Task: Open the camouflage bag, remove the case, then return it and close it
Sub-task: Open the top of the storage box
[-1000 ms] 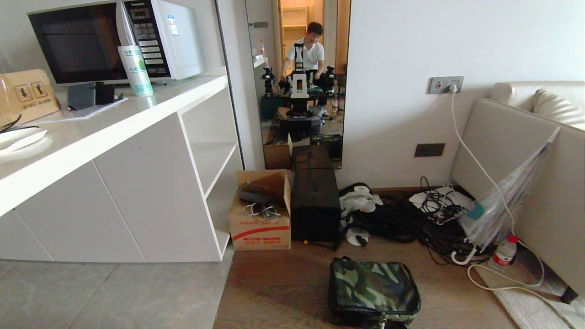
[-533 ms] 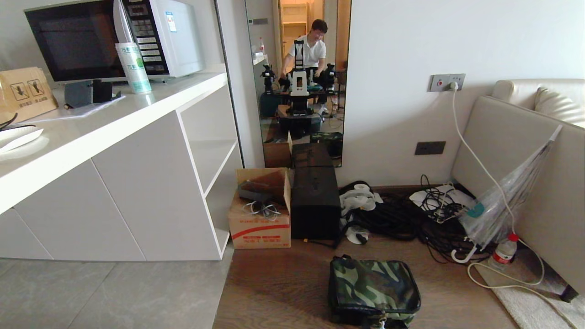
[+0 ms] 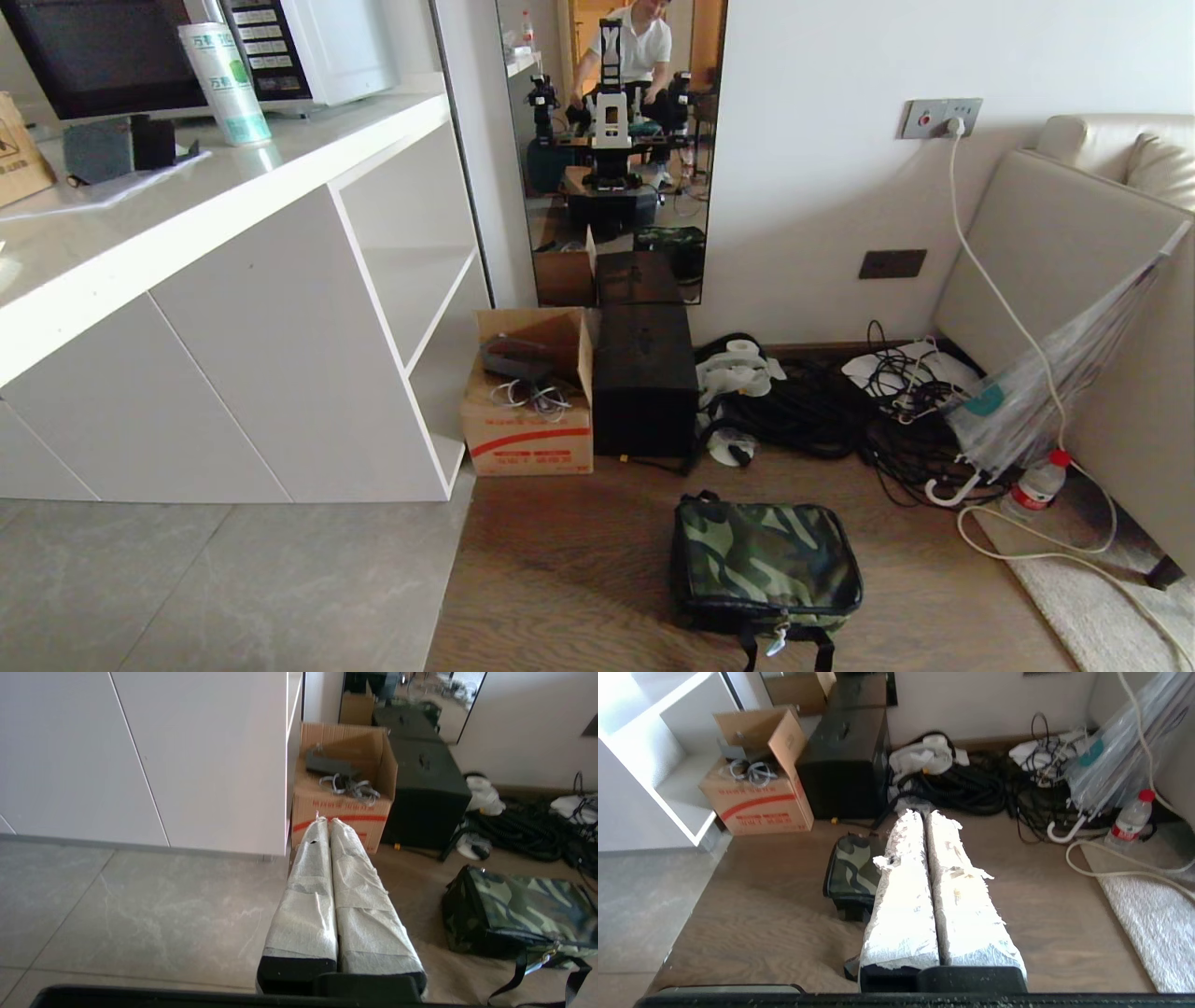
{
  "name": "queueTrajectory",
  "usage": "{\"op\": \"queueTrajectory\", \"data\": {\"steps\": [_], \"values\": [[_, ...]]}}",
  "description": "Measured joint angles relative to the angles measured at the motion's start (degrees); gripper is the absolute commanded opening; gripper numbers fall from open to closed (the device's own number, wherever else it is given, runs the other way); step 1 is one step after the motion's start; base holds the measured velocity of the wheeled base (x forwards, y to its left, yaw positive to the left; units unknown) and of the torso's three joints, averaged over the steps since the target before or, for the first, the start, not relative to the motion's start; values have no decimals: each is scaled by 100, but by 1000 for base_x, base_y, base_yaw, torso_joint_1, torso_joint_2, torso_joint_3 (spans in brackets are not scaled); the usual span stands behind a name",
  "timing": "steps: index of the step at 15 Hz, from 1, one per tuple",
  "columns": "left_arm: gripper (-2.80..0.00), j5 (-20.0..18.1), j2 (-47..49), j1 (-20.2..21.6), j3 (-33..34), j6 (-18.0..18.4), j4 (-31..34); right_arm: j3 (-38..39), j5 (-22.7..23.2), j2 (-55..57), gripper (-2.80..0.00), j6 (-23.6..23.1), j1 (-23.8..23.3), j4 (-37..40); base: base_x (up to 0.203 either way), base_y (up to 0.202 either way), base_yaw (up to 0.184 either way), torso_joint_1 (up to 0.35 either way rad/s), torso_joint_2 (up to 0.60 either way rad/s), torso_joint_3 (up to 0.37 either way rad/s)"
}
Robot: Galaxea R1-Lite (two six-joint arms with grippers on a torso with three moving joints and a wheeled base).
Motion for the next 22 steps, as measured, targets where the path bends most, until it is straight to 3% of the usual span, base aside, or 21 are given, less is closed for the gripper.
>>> {"op": "queueTrajectory", "data": {"steps": [22], "values": [[-280, 0, 0, 2, 0, -7, -2, 0, 0, 2, -280, -1, -5, 0, 0, 0, 0, 3, 2, -196]]}}
